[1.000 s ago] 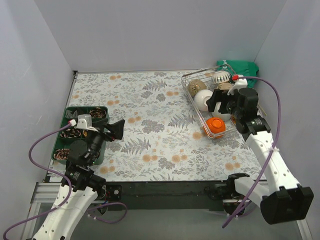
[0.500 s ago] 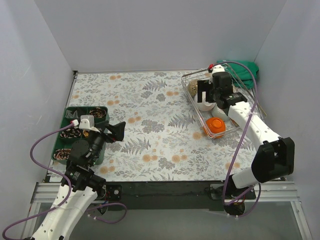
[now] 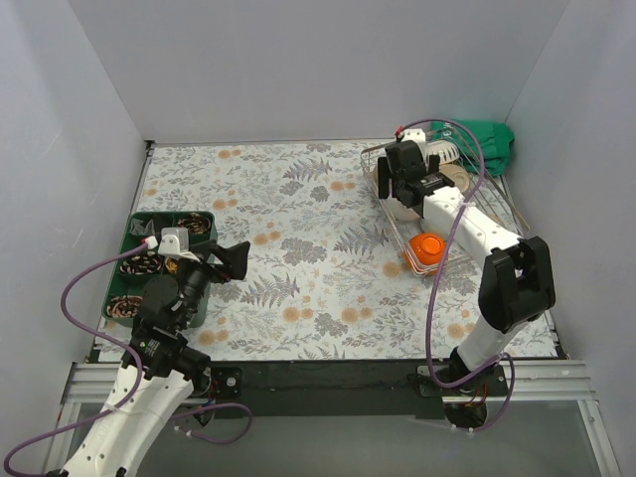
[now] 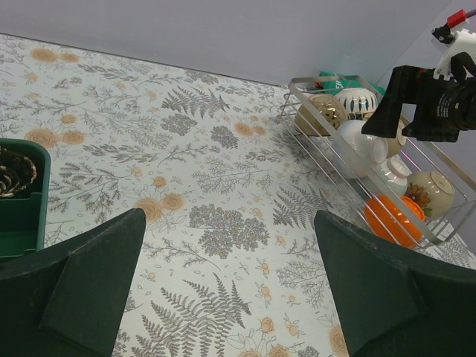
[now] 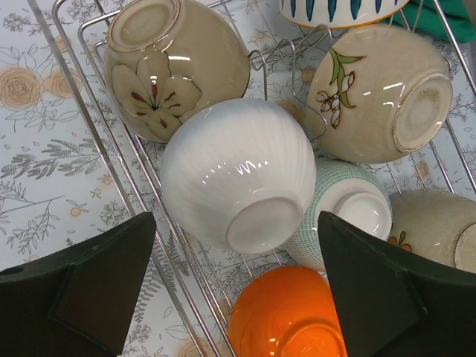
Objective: Unload the bowls from the dish rack
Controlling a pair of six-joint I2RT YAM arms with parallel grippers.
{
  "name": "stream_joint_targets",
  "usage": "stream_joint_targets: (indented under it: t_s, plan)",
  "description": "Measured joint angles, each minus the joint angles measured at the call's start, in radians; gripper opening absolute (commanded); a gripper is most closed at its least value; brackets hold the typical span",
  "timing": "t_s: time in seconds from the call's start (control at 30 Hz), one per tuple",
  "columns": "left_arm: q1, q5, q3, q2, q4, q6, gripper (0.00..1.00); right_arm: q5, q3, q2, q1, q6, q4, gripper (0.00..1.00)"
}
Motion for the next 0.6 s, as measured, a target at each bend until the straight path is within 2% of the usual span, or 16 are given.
stream_joint_targets:
  t_s: [0.4,0.6]
  plan:
    - [0.000,-0.008,0.000,0.001,-0.011,0.001,0.98,0.101,0.037,0.036,0.047,0.097,-0.043,0.99]
    - [0.000,-0.010,0.000,0.002,-0.011,0.003,0.98,0.100,-0.042,-0.024,0.014,0.087,-0.048,0.98]
